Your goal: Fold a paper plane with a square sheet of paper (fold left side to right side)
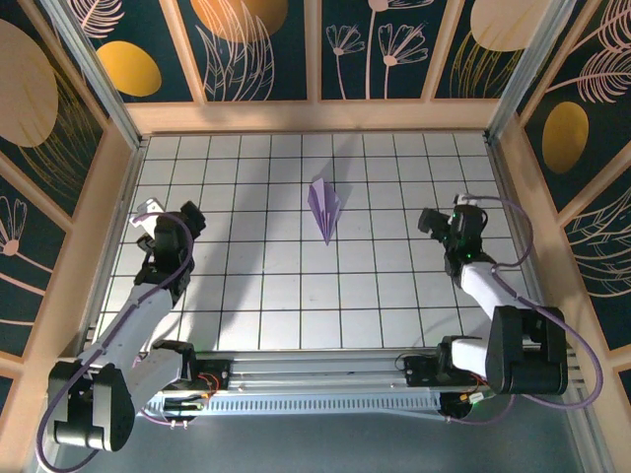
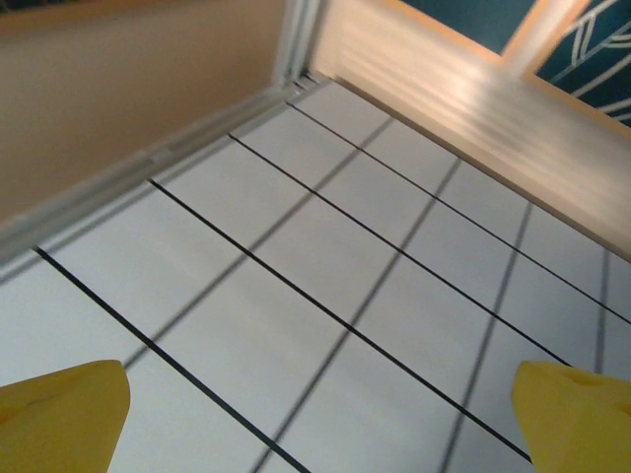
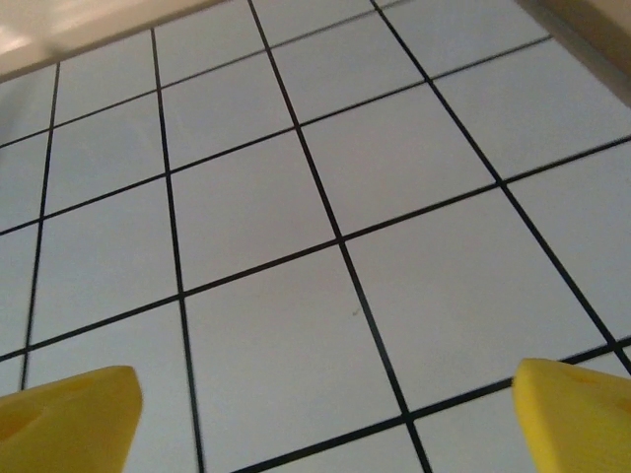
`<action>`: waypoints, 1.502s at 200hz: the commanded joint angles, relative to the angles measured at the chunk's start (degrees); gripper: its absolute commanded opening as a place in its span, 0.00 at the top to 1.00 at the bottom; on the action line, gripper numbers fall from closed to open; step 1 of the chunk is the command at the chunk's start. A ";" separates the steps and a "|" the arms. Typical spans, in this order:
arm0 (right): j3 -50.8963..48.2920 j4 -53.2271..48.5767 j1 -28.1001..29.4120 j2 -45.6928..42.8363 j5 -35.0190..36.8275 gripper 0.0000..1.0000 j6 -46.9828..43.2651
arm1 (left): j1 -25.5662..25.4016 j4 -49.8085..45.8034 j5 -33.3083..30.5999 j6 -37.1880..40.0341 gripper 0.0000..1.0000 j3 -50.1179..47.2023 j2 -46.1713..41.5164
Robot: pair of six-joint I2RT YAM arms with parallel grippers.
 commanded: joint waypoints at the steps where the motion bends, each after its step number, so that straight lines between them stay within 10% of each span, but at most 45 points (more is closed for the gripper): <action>1: -4.66 23.24 -0.36 1.83 3.08 0.01 -5.62 | 0.41 8.14 -7.02 5.87 0.01 -1.94 -0.60; 91: -15.27 61.79 -1.21 20.38 -5.07 0.01 -7.32 | 0.41 30.16 -6.26 16.26 0.01 -9.12 7.41; 218: -17.76 66.13 -6.68 20.30 -15.99 0.01 -3.68 | 1.11 77.89 5.47 30.16 0.01 -21.29 28.49; 300: -15.36 60.80 -2.08 19.92 -5.58 0.01 -6.27 | 6.03 67.67 11.85 26.00 0.01 -16.16 30.36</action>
